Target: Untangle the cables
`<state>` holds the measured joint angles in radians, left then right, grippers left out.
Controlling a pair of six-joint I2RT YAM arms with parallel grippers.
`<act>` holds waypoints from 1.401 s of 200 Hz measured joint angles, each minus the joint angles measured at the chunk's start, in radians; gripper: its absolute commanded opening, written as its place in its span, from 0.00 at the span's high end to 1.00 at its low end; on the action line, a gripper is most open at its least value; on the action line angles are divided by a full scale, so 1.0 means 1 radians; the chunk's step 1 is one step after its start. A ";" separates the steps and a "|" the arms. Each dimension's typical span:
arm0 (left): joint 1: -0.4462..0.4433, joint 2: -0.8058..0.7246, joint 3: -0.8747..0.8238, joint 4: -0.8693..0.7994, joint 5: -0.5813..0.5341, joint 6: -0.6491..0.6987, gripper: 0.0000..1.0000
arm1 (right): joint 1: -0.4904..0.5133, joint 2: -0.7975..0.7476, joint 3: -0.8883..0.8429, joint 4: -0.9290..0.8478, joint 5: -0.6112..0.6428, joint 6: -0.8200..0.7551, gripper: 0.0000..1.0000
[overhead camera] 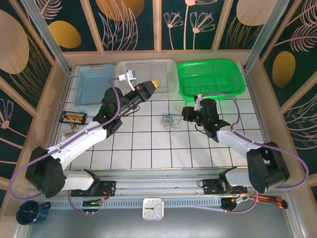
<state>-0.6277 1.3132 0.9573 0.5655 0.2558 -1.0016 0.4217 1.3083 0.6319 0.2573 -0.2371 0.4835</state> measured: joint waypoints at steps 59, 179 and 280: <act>0.058 -0.021 0.053 -0.083 -0.007 0.045 1.00 | 0.009 0.004 0.000 0.051 -0.047 0.023 0.90; 0.306 -0.056 0.253 -0.356 -0.117 0.307 1.00 | -0.002 -0.066 0.054 0.037 -0.180 0.074 0.37; 0.518 0.032 0.364 -0.469 -0.242 0.488 1.00 | -0.005 -0.138 0.043 -0.014 -0.175 0.074 0.37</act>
<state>-0.1097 1.3457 1.3212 0.0967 0.0135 -0.5140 0.4164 1.1698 0.6750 0.2436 -0.4118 0.5571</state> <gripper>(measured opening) 0.043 0.632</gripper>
